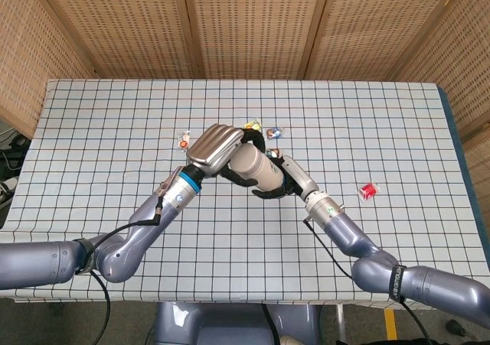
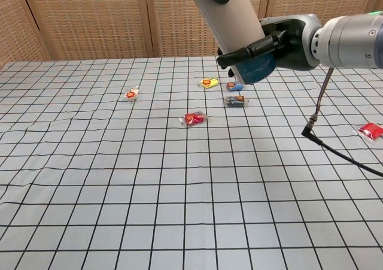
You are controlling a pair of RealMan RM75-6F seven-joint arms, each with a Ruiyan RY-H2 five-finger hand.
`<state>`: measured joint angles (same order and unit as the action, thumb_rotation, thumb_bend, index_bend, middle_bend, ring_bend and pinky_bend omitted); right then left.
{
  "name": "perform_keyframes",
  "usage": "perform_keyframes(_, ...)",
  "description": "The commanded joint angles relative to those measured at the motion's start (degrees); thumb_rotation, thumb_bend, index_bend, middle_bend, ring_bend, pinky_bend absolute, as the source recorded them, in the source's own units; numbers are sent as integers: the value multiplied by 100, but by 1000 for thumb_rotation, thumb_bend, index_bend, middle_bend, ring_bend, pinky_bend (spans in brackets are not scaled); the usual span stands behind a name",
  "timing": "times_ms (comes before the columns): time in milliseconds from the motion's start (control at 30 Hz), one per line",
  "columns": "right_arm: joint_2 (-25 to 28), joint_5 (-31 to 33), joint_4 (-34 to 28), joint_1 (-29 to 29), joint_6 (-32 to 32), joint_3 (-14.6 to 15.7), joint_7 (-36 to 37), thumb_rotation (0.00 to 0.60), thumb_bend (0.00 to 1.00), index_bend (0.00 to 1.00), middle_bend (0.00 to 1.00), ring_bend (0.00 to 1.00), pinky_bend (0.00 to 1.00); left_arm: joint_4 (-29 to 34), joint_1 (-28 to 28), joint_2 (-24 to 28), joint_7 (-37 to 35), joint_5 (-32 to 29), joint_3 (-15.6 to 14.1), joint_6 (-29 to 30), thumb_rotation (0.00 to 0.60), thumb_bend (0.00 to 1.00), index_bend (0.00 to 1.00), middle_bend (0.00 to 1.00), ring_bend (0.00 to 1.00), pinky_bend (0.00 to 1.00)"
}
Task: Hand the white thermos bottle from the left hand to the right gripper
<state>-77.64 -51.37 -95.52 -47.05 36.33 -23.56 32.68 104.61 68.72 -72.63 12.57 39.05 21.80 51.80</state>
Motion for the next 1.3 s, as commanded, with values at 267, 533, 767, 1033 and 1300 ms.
perform_keyframes(267,33,-85,7,100,-79,-77,152,600,586,687,655,673,712,109,-10,132,-37,4,-36,-176,600,0,3,0,0,4)
perform_keyframes(533,58,-204,103,240,-114,-142,356,600,586,692,656,676,712,417,-237,403,-349,325,68,-113,600,0,0,0,0,0)
perform_keyframes(767,134,-369,139,415,-105,-158,513,600,586,693,656,677,712,811,-875,1097,-521,947,0,329,600,0,0,0,0,0)
perform_keyframes(1033,299,-583,73,706,58,-169,700,600,586,693,656,678,712,1266,-3084,1425,-35,1997,-1352,2886,600,0,0,0,0,0)
perform_keyframes(1300,376,-798,-71,887,205,-95,739,600,588,694,656,678,712,542,-4511,1148,-413,2499,-2304,3719,600,0,0,0,0,0)
